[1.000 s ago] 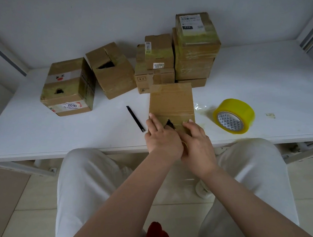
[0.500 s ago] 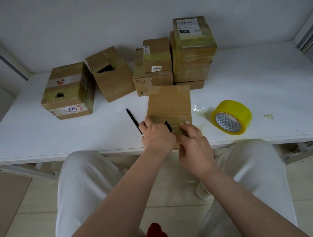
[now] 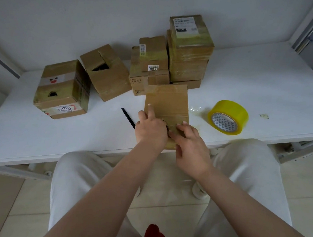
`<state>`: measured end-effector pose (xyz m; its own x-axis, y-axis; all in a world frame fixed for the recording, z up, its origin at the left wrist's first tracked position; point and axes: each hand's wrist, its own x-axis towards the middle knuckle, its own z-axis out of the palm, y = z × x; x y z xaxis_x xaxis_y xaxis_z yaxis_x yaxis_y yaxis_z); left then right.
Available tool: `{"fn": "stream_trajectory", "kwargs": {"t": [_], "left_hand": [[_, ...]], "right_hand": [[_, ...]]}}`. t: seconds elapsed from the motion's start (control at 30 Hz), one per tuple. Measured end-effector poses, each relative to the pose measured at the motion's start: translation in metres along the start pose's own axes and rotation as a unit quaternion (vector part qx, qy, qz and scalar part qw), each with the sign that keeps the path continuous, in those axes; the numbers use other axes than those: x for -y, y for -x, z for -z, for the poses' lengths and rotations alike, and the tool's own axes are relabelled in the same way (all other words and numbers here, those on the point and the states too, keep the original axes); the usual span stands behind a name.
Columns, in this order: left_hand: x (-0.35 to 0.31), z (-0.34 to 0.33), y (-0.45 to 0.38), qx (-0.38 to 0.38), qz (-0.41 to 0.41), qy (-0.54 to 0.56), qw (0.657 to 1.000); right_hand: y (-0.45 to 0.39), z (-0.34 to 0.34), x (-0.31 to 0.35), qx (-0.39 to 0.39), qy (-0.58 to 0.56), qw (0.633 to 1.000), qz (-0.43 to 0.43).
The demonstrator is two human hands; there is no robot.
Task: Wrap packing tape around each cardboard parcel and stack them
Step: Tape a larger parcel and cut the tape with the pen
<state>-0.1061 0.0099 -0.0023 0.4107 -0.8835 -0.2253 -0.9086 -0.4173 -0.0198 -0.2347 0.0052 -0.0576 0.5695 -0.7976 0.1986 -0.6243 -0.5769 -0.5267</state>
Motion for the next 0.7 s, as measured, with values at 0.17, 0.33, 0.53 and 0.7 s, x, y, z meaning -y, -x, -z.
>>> {"fn": "stream_trajectory", "kwargs": {"t": [0.17,0.33,0.53,0.7], "left_hand": [[0.000,-0.004,-0.001,0.039,-0.024,-0.026,0.999],[-0.003,-0.001,-0.009,0.015,-0.002,0.041,0.999],[0.006,0.006,-0.016,0.010,-0.015,0.101,0.995],[0.016,0.002,-0.019,-0.065,-0.034,0.169,0.983]], "right_hand": [[-0.003,0.002,0.002,0.011,0.003,1.000,0.000],[-0.004,0.007,0.000,0.022,0.005,1.000,-0.001],[-0.003,0.007,0.000,0.023,0.003,1.000,-0.004],[-0.005,0.009,0.001,0.037,0.008,0.999,-0.021]]}}
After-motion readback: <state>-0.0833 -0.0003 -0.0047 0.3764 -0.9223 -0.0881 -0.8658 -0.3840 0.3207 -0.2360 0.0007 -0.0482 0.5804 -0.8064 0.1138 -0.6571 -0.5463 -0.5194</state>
